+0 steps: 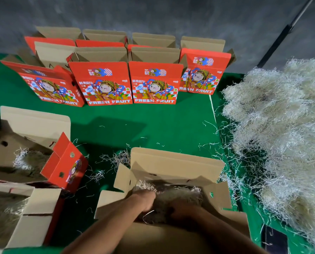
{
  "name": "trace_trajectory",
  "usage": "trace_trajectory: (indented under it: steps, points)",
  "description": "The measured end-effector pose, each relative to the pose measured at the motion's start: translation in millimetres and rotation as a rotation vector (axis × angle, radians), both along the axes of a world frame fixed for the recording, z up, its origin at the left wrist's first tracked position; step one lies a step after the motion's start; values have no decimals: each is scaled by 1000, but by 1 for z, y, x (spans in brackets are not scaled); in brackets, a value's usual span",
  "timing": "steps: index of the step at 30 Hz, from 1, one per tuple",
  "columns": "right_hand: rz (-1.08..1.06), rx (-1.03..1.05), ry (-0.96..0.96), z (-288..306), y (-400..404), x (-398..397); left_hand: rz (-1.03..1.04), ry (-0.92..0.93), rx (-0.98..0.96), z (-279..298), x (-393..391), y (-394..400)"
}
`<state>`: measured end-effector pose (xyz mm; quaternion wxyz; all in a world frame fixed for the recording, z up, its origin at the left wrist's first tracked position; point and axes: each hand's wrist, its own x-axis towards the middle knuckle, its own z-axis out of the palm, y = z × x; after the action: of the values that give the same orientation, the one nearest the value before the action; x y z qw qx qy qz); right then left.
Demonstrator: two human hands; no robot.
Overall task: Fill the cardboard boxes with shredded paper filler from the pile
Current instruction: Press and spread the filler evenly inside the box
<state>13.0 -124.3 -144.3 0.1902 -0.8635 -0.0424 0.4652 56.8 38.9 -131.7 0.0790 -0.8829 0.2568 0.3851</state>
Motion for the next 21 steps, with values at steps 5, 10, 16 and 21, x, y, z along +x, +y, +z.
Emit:
trace_trajectory:
  steps: [5,10,16,21]
  points:
    - [27,-120,59,-2,-5,1,-85,-18,248,-21,1,-4]
    - [-1,-188,-27,-1,-9,-1,-64,-72,358,-23,5,-1]
    - [-29,-209,-234,23,-23,1,-96,-79,235,7,13,-6]
    - [78,-385,-443,33,-17,8,-34,-102,-125,13,9,-12]
